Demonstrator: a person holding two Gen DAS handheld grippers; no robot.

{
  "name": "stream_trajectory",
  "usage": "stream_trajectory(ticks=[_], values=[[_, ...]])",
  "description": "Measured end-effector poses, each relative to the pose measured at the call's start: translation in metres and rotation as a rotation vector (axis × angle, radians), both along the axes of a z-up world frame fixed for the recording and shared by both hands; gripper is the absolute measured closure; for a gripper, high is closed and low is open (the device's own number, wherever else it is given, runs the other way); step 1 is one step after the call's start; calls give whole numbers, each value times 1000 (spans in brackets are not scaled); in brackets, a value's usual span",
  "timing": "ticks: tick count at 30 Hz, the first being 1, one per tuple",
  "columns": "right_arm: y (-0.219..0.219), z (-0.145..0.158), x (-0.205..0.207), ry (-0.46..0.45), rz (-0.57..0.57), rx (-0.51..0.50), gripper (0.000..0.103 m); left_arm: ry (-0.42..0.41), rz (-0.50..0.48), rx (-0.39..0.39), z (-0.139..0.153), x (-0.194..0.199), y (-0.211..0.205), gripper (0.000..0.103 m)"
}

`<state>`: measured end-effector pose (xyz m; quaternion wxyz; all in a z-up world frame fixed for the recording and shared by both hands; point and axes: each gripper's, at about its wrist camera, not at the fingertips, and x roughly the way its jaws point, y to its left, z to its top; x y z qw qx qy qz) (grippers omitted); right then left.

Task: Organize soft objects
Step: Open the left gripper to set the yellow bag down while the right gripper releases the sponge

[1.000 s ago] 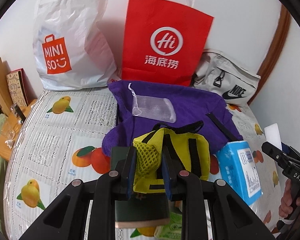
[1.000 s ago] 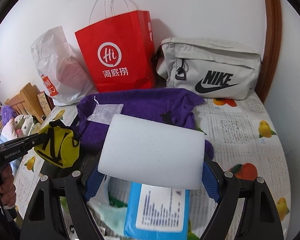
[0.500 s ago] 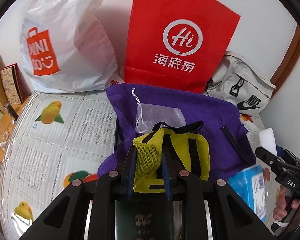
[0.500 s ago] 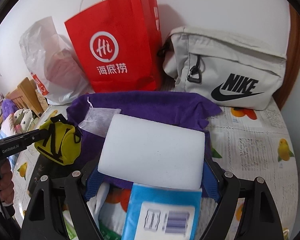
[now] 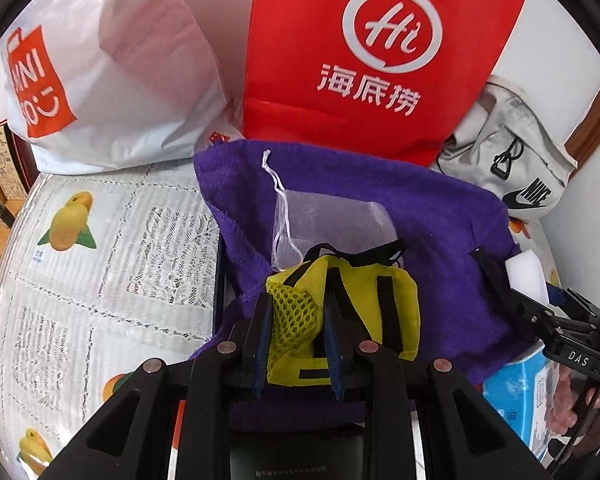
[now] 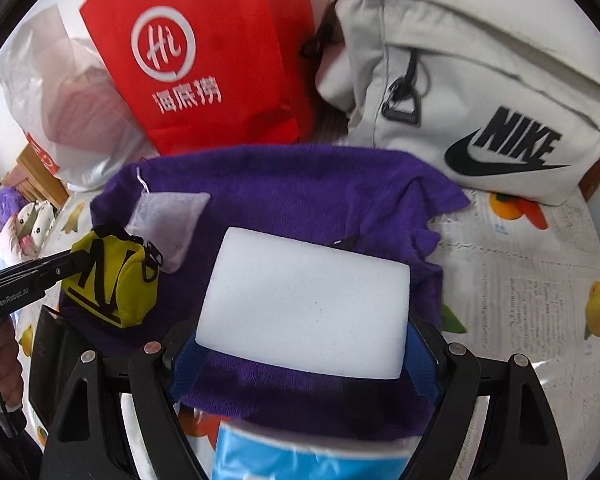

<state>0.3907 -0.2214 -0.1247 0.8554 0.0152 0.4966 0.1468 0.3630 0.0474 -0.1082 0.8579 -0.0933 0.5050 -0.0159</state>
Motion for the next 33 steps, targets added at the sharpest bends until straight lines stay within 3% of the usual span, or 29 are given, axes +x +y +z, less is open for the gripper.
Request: stream_trajectory(ticks=[12,14,15,18,24,29,33], values=[[19,-20,16,96,38,-48,18,39,-22,14,-10,7,-1,78],[21,-22,16,109,35,-64,11,42,-20,11,-10,7,0,77],[22,-22,14,101,32,-81,10,43,-18,7,-10,6,2,74],[24,-17,10,68,27,-93,0,36,-13,-8,-7,3,7,53],[13,-3,1,48,-4,-43,0,9,8,6,8,-10,13,52],[16,18,-31,-16,13,-47,0,-33,16,22,21,-31,17,52],[21,31,-58,-32,37,7,0,-67,20,53,32,-55,18,52]])
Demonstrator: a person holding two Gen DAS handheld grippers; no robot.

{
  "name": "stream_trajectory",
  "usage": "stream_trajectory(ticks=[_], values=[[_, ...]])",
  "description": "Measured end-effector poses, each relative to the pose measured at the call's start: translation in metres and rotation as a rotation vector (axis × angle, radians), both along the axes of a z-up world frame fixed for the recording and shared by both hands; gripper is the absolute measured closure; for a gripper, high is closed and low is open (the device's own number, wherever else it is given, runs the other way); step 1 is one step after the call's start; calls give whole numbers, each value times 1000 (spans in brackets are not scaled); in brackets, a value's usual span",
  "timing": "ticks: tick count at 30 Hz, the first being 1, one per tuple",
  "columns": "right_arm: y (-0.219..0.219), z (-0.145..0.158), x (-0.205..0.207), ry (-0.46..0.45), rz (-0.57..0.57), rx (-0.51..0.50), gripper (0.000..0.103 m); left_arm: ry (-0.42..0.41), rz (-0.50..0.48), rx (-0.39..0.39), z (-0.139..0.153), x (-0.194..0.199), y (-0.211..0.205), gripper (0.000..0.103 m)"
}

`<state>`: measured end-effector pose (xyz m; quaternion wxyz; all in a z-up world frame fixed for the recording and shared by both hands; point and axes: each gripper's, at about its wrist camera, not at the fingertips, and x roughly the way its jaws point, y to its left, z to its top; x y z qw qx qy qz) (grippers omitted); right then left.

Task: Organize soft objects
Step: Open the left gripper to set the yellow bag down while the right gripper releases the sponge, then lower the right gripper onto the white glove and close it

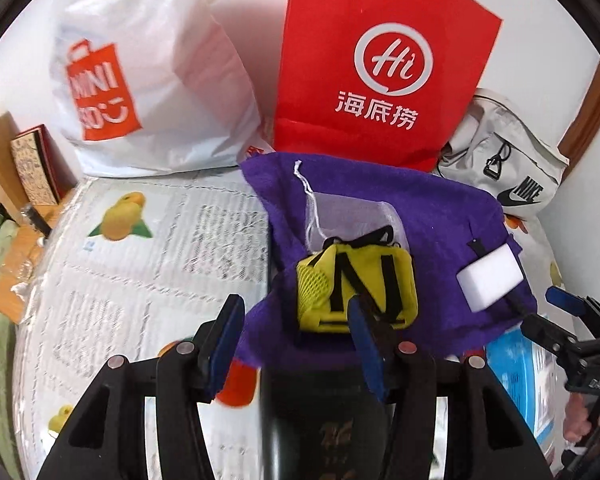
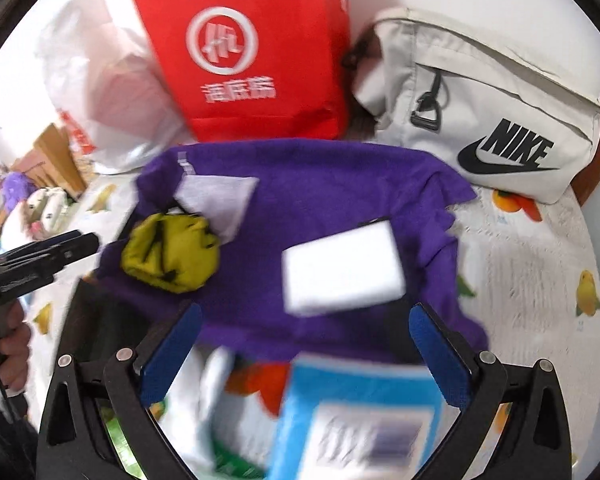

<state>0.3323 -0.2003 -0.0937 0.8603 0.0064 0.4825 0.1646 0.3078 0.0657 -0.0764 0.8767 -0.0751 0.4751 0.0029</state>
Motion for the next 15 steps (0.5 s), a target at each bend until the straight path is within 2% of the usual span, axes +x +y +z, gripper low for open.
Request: stream_trajectory(ticks=[3,7,10,15], values=[[7,7,-26,-19,11,24,3,0,-3,-27,4,-19,5,52],[25,8,-56,-32,62,20,11,-3,2,-23,6,-41,11,52],[31,6,-75,-19,84,18,17,-5,7,-39,5,-56,18,52],[45,-10,-102,31,111,1,21,-11,22,-74,2,-80,31,52]])
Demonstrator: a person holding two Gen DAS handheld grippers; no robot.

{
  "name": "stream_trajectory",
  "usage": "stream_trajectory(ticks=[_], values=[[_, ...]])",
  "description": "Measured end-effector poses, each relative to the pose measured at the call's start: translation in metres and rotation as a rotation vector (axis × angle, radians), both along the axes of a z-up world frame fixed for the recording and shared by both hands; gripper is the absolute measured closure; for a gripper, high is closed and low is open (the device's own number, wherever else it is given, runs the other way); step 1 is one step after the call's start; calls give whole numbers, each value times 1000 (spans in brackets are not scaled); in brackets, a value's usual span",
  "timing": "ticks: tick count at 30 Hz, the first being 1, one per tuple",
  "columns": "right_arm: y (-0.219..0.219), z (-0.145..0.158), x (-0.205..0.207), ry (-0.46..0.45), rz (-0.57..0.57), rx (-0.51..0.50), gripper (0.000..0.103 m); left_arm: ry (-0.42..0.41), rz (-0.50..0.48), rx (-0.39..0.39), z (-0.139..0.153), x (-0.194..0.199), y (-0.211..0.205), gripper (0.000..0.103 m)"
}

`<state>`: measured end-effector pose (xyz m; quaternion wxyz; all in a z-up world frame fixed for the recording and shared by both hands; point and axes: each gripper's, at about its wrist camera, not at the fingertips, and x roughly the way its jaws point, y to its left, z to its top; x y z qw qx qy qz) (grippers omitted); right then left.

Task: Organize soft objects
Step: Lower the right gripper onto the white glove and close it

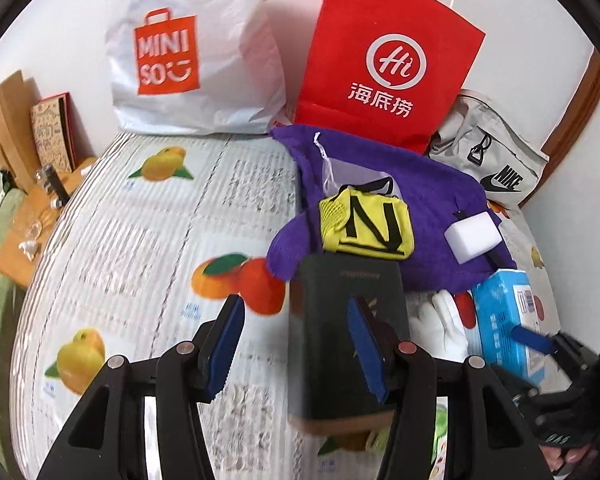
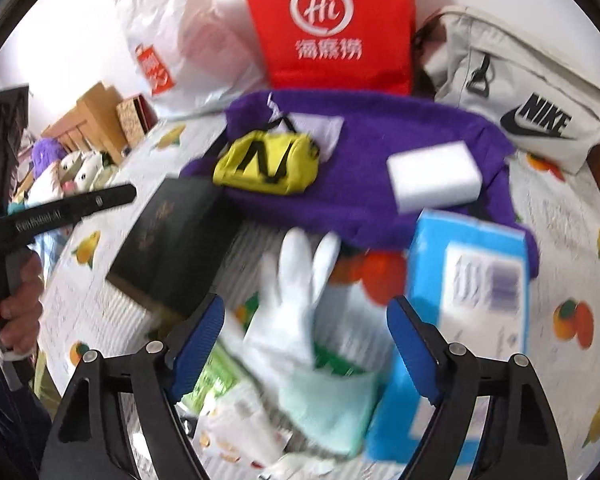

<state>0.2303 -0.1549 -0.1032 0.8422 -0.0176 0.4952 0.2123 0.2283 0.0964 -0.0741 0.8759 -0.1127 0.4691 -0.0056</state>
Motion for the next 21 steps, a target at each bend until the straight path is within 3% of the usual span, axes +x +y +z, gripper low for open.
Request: stream_trajectory(ticks=[5,12,15,17,19,20,21], values=[[21,-18,-12,30,31,-58,29,-10,8,-12,-5,-19,8,52],[38,-40,-10,71,29,-138,30,-18,15,-16,-16,-31,16,52],[43,-42,-11,41,35,-177,36,-15,21,-24,-19,-32,20,52],[43,-44,-10,51,50,-161,71,-13,27,-32,-21,-31,23,52],[44,-49,-8,94,65,-141,79,-11,29,-34,-22,-31,25,52],[43,-47,-9,77,69,-136,91,-8,30,-35,-23,-32,25,52],[42,-45,-9,67,71,-126,91,-7,29,-36,-23,-33,25,52]])
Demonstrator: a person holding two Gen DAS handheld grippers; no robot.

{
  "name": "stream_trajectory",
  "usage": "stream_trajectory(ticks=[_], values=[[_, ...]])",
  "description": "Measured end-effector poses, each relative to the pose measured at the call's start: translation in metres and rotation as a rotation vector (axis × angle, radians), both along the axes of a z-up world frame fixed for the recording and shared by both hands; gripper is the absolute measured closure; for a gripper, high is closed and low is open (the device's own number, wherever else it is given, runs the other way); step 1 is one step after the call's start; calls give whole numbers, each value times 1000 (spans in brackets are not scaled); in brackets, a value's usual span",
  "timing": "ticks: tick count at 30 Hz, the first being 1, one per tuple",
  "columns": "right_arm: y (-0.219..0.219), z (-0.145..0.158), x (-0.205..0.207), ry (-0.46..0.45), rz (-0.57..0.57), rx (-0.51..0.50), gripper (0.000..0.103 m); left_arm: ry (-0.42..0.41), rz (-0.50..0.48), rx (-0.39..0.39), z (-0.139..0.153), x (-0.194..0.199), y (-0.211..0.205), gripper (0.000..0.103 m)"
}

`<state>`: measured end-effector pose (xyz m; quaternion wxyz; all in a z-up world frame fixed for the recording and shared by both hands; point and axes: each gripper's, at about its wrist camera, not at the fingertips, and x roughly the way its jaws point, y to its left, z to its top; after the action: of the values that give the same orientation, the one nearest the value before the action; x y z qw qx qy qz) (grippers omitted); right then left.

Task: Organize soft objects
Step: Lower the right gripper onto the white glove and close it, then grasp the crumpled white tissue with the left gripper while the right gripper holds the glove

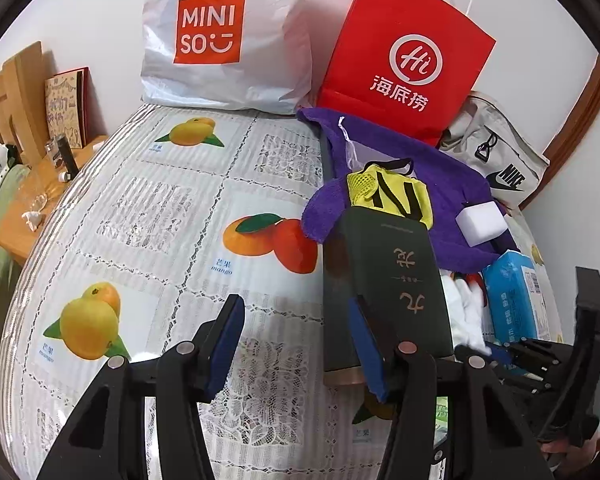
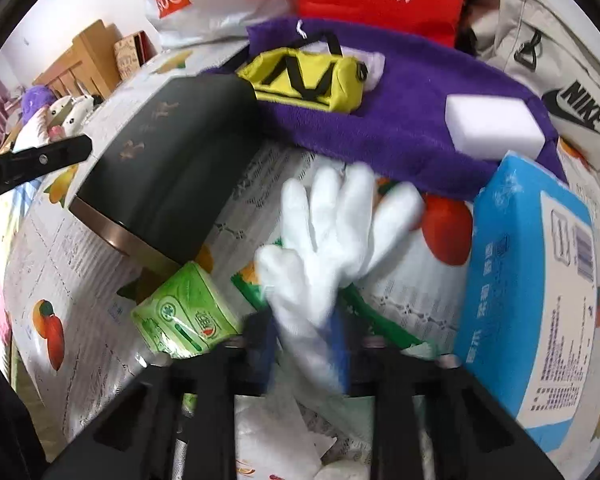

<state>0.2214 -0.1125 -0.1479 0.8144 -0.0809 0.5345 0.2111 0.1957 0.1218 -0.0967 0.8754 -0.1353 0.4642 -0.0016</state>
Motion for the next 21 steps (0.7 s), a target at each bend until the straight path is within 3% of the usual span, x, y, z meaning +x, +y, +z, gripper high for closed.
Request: stream_trajectory(ticks=[11,16,21], values=[[-30,63,-27,-191,-50,152,91,1,-52,-5,10,-32,-18,52],[-53,82,-49,-235,-73,174,91,12,-102,-21,11,-52,-43,52],[-79,79,-76,-234,-101,171,91,27,-167,-43,4,-70,-76,52]])
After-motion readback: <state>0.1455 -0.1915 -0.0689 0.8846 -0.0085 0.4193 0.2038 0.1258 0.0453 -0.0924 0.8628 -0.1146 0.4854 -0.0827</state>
